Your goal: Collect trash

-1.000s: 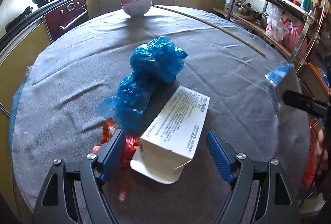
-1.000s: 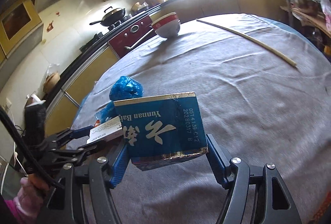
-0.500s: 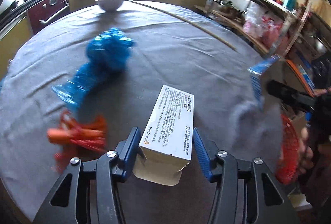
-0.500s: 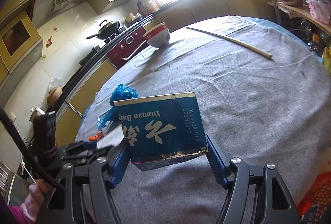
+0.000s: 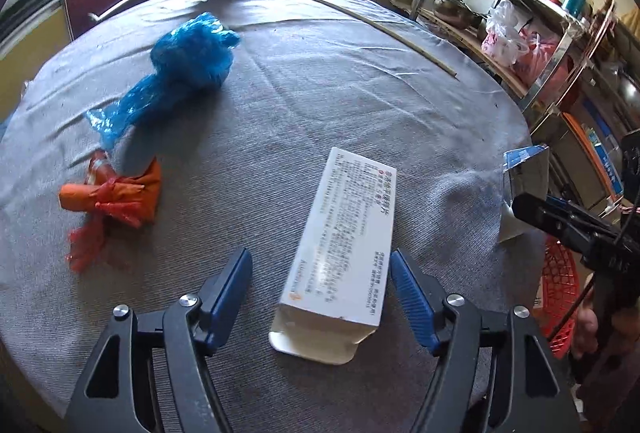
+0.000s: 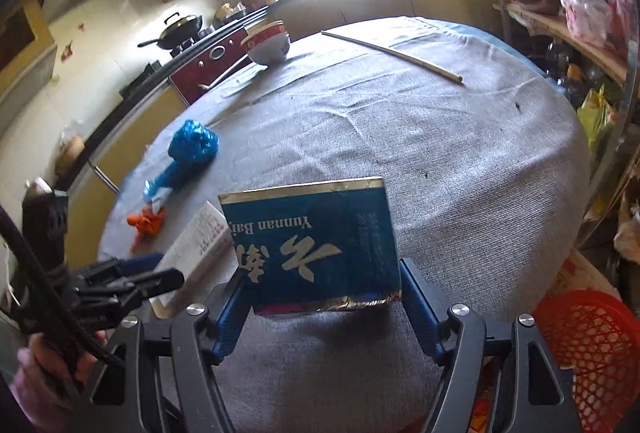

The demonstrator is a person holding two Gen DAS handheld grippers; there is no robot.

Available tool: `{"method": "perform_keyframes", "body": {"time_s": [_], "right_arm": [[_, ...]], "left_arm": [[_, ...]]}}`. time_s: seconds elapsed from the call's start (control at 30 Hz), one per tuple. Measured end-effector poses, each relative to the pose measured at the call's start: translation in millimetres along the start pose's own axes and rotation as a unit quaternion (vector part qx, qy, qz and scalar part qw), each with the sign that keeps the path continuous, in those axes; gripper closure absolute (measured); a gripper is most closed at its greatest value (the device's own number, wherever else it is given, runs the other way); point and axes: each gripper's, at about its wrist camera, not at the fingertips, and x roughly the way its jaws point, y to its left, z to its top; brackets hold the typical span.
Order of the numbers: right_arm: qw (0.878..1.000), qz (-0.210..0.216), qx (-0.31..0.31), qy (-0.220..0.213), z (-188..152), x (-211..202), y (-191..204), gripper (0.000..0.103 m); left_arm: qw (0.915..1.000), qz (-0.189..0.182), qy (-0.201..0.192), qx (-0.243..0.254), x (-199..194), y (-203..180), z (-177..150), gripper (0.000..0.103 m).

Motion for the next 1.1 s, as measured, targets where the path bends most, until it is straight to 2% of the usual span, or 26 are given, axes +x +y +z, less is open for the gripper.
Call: {"method": "perform_keyframes", "body": {"time_s": [0.17, 0.2, 0.23, 0.27, 0.33, 0.6, 0.63, 0.8, 0.83, 0.87, 0.9, 1.1], "right_arm": [[1.000, -0.014, -0.011, 0.001, -1.3, 2.1, 4.1, 0.029], [1.000, -0.013, -0.006, -0.001, -1.8, 2.0, 3.7, 0.028], [1.000, -0.013, -0.001, -0.002, -1.8, 2.7, 3.2, 0.028], [1.000, -0.012, 0.003, -0.005, -2.0, 2.7, 2.6, 0.028], [1.000, -0.014, 0.000, -0.015, -2.5, 1.3, 4.2, 0.029], [0.999, -0.002, 0.000, -0.032, -6.9, -14.3, 7.5, 0.032], [0.999, 0.002, -0.001, -0.034, -7.4, -17.8, 8.5, 0.041], [0.999, 0.008, -0.005, -0.030, -9.6, -25.0, 13.6, 0.043], [1.000, 0.006, -0.007, -0.027, -10.7, -24.9, 14.1, 0.043], [1.000, 0.010, -0.004, -0.023, -12.1, -26.2, 13.6, 0.043], [1.000, 0.015, 0.001, -0.021, -13.6, -27.2, 12.0, 0.043], [0.999, 0.036, 0.029, 0.010, -22.2, -25.4, 2.5, 0.038]], "left_arm": [[0.9999, 0.003, -0.009, 0.009, 2.1, -10.0, -1.5, 0.032], [0.9997, 0.014, -0.011, 0.013, 3.2, -13.2, -1.5, 0.037], [0.9995, 0.023, -0.014, 0.018, 3.4, -15.6, -1.8, 0.049], [0.9992, 0.027, -0.016, 0.022, 3.1, -18.0, -2.4, 0.050], [0.9994, 0.024, -0.018, 0.017, 0.3, -18.0, -3.6, 0.052], [0.9968, 0.057, -0.050, 0.025, -23.1, -29.3, -8.7, 0.054], [0.9963, 0.061, -0.055, 0.027, -27.8, -31.2, -8.6, 0.055], [0.9935, 0.077, -0.078, 0.033, -49.1, -39.0, -10.8, 0.059], [0.9936, 0.074, -0.080, 0.031, -52.1, -38.3, -12.1, 0.072], [0.9942, 0.070, -0.076, 0.027, -54.6, -36.3, -14.3, 0.080], [0.9946, 0.071, -0.072, 0.024, -54.6, -35.4, -15.5, 0.083], [0.9973, 0.056, -0.046, -0.013, -48.5, -16.3, -30.9, 0.083]]}}
